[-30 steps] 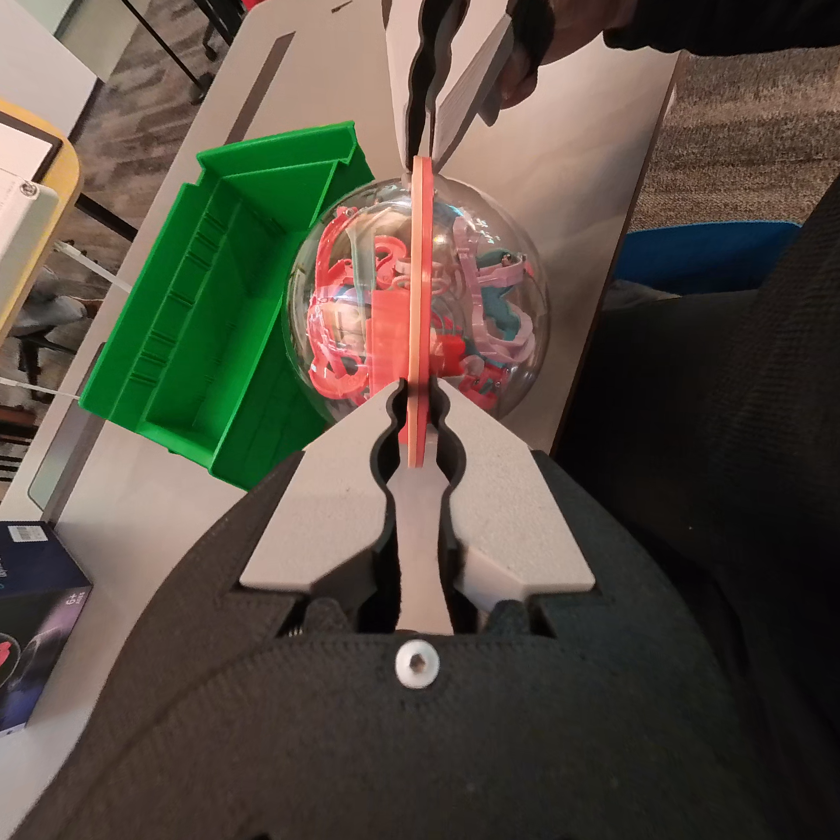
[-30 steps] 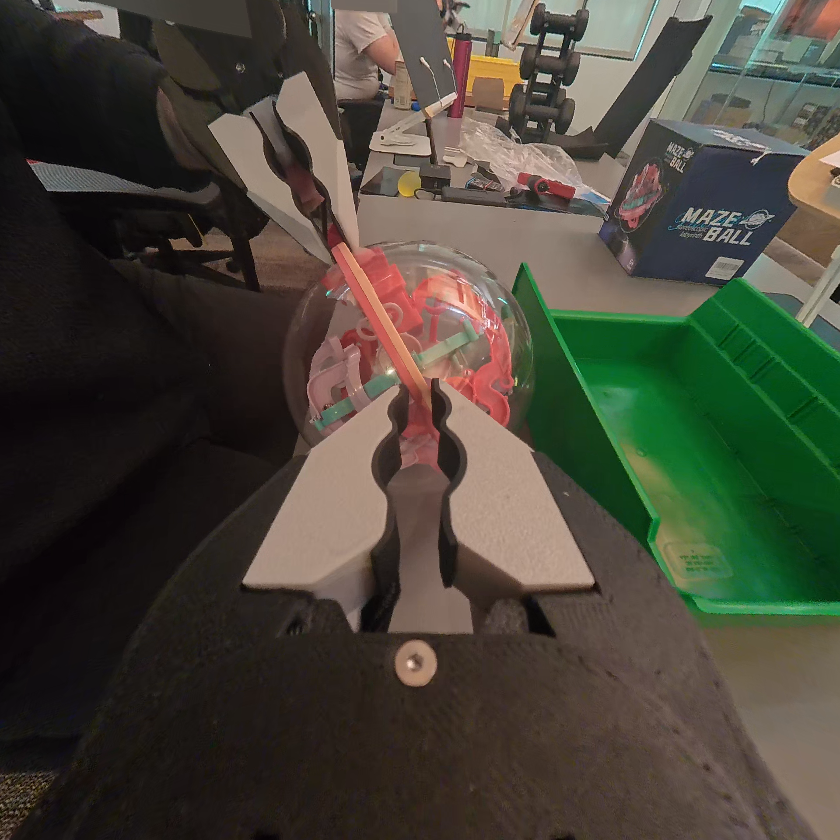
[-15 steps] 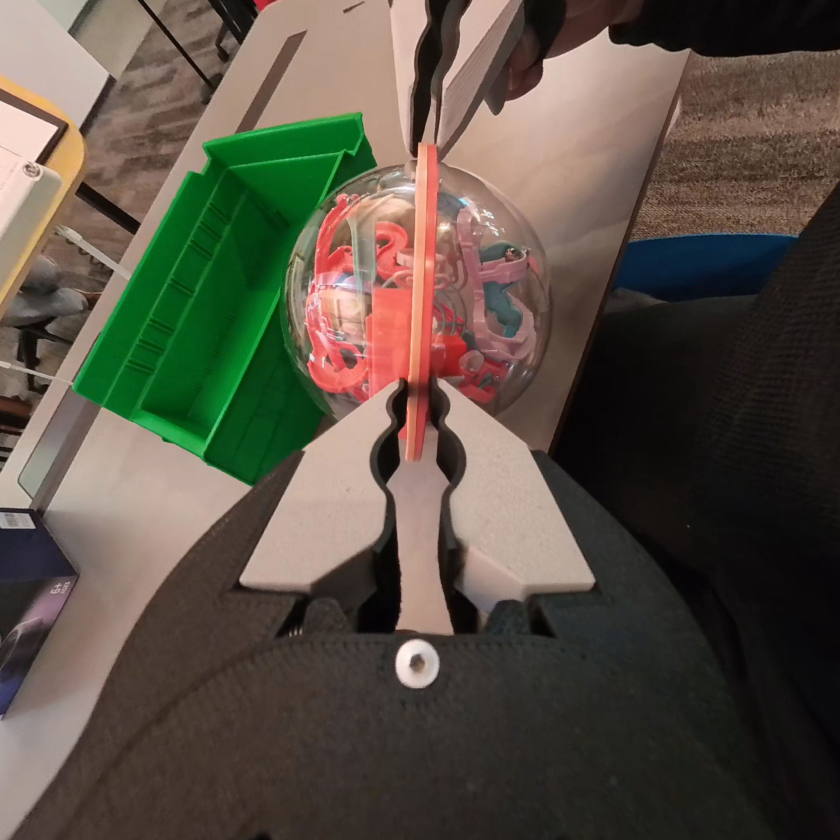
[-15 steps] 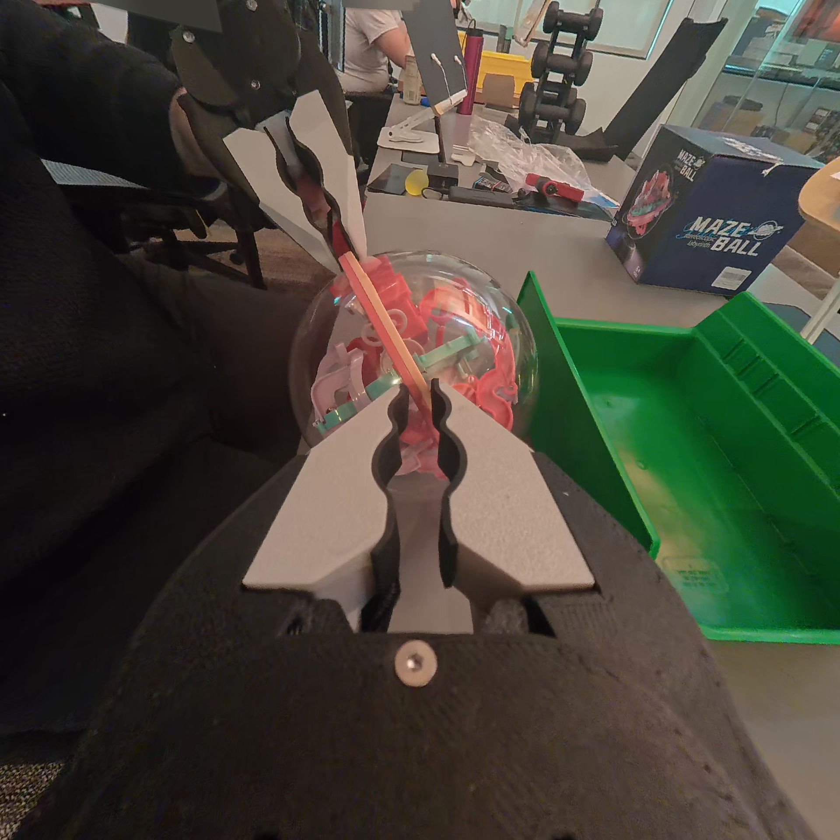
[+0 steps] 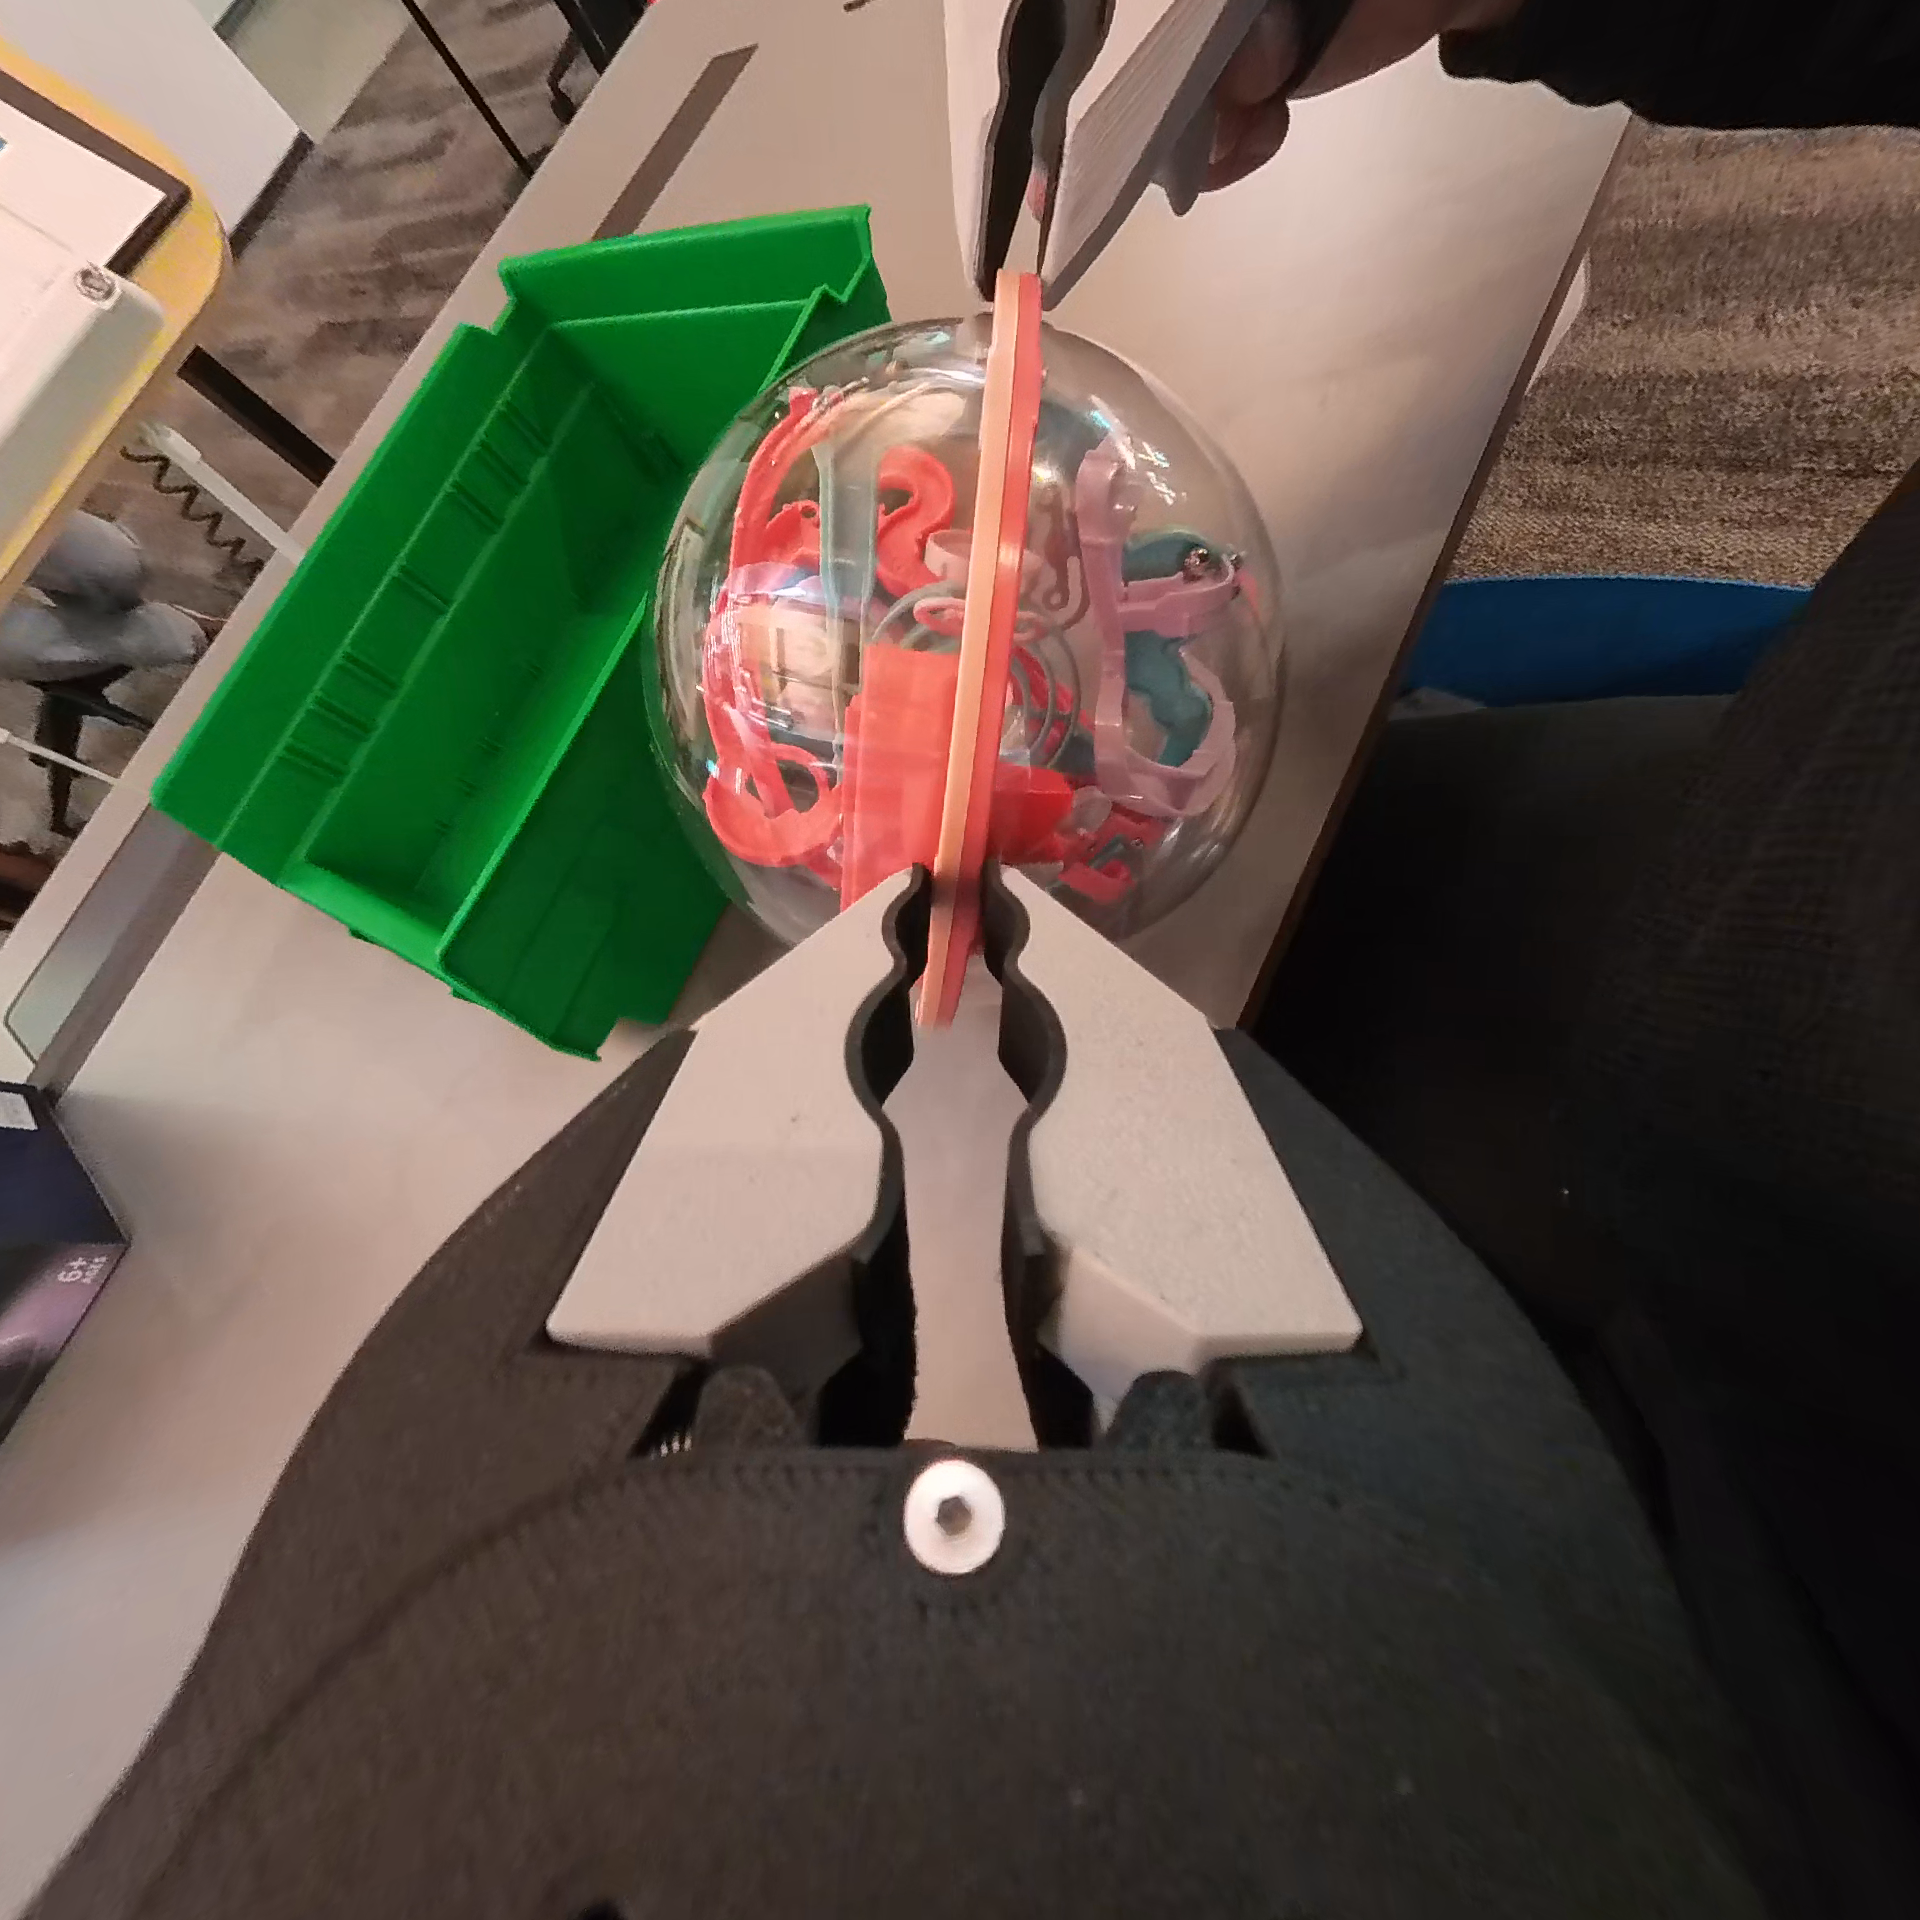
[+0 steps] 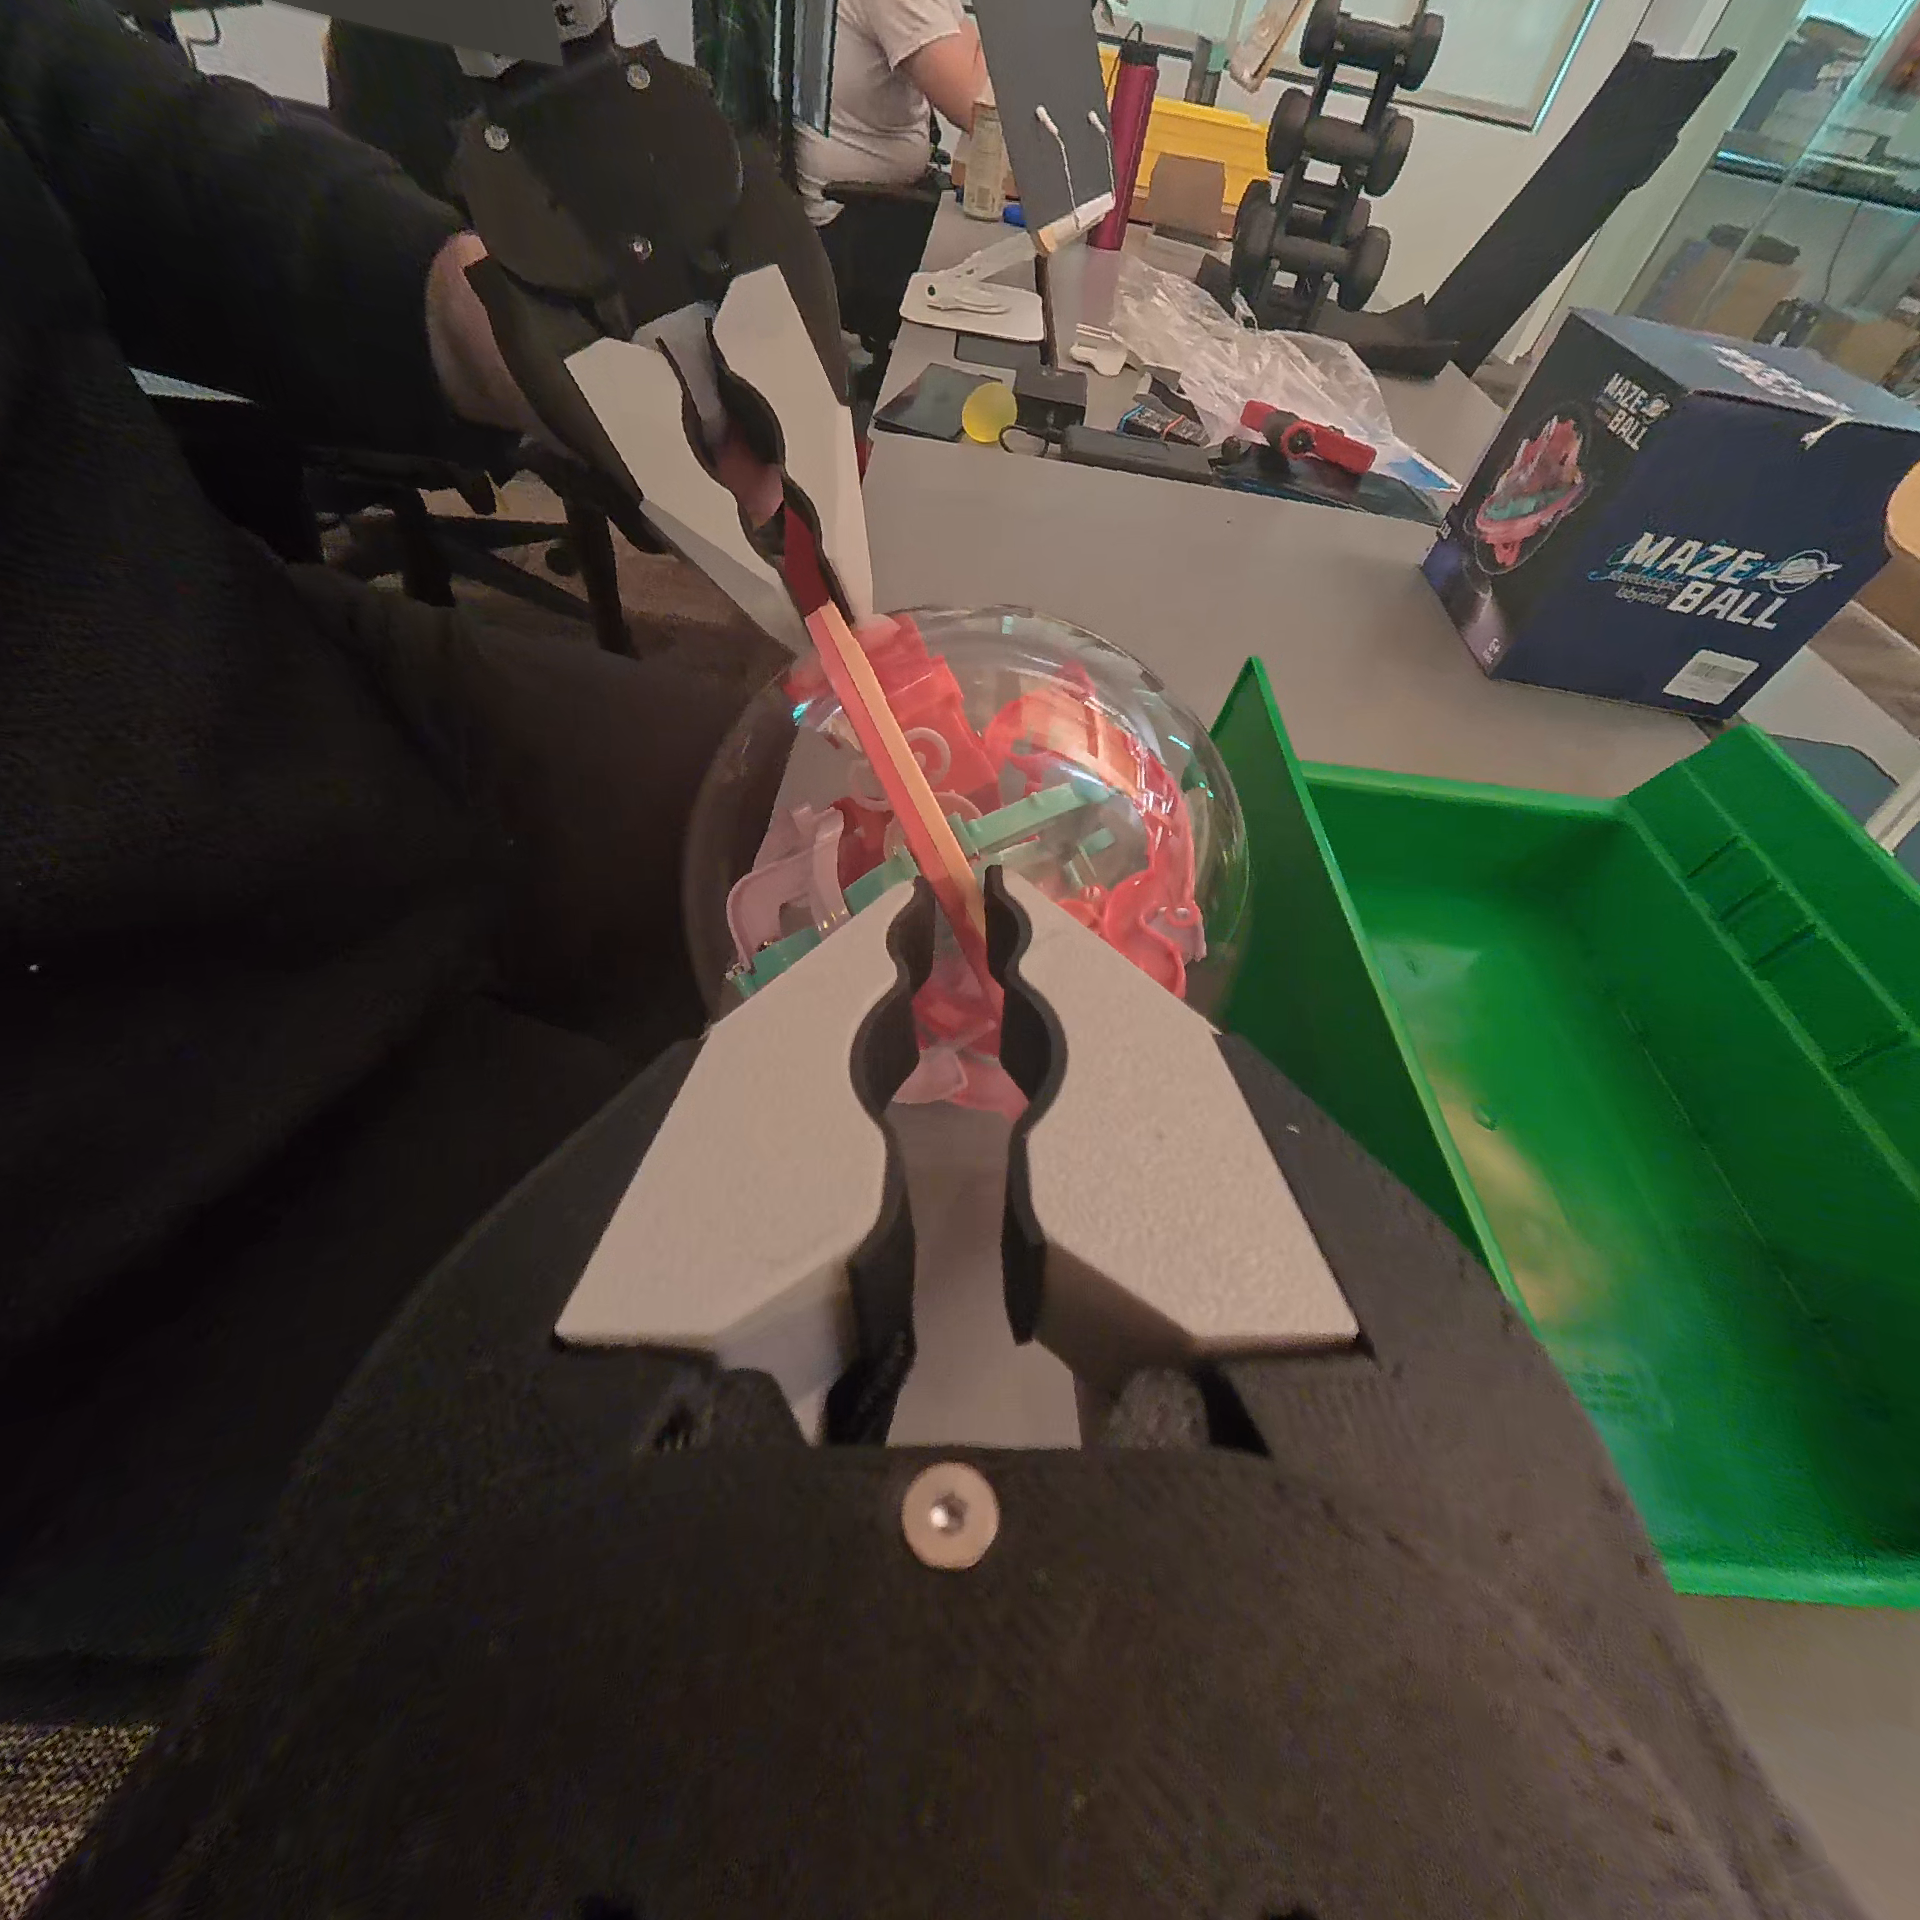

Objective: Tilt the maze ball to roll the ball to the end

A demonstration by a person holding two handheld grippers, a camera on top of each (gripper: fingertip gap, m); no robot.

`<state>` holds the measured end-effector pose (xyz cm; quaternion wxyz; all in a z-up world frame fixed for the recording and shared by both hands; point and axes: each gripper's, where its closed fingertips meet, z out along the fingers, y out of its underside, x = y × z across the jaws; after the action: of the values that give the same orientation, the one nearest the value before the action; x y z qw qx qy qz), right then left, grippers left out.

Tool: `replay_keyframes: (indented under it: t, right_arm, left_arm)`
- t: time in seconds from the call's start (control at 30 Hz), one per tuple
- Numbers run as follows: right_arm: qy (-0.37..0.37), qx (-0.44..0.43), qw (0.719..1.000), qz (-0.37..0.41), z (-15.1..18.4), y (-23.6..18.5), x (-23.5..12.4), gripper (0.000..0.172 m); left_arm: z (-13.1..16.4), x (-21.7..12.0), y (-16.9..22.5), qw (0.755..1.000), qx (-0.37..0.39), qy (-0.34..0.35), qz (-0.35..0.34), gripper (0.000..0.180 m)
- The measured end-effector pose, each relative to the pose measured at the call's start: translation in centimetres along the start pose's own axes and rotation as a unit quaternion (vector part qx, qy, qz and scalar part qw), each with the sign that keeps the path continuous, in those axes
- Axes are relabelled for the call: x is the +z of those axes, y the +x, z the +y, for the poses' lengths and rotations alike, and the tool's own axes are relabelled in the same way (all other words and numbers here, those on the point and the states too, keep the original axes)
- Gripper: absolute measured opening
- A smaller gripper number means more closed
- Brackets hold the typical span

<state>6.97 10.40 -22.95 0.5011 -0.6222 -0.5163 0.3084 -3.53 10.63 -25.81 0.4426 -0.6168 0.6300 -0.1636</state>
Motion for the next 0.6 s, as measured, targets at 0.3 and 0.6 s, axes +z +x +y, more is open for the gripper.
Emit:
replay_keyframes:
  t: [0.3,0.6]
  right_arm:
    - [-0.002,-0.007,1.0,-0.007,-0.4,-0.4,0.4,0.008]
    - [-0.005,-0.015,1.0,-0.012,-0.8,-0.6,0.7,0.008]
  left_arm:
    - [0.6,-0.1,0.1,1.0,-0.007,-0.002,-0.006,0.008]
    - [1.1,-0.1,0.1,1.0,-0.014,-0.004,-0.014,0.008]
